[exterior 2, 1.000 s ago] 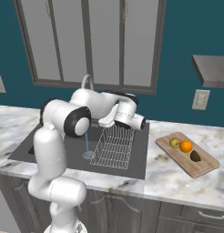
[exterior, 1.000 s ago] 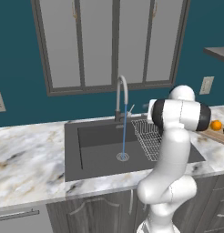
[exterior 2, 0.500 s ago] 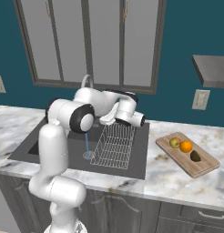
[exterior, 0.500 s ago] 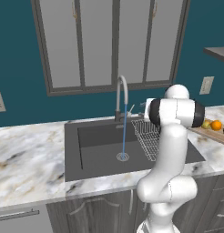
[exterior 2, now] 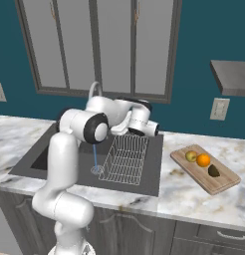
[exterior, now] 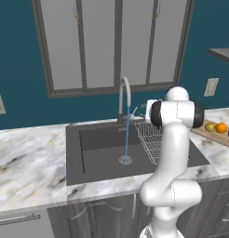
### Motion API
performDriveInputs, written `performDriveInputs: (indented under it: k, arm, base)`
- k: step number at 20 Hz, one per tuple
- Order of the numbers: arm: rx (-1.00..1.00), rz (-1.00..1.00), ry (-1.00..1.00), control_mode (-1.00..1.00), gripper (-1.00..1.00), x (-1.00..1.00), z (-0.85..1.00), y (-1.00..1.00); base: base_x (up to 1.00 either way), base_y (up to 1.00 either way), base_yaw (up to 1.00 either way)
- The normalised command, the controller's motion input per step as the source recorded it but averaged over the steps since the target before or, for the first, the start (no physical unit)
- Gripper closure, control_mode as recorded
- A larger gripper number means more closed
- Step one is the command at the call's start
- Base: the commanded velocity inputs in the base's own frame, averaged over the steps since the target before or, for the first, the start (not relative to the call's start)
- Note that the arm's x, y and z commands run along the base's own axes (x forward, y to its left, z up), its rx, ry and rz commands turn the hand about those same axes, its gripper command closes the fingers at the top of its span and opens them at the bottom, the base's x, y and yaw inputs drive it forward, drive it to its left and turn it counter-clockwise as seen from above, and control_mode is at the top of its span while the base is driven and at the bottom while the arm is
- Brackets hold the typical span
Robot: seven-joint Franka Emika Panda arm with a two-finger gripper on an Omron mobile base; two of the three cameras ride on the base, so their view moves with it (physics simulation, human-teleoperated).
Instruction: Pick the apple, orange, kiwi from the sink and place them on the cutting board to airdry. Then turn off the sink faucet.
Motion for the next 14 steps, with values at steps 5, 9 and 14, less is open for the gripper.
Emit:
performDriveInputs:
  k: [5, 9, 14]
  arm:
    - [0.0, 0.03, 0.0, -1.0, -1.0, 0.27, -0.11, 0.0]
    - [0.0, 0.02, 0.0, -1.0, -1.0, 0.27, -0.15, 0.0]
    - [0.0, 0.02, 0.0, -1.0, -1.0, 0.27, -0.16, 0.0]
  base:
    - [0.0, 0.0, 0.0]
    - [0.0, 0.0, 0.0]
    - [0.0, 0.0, 0.0]
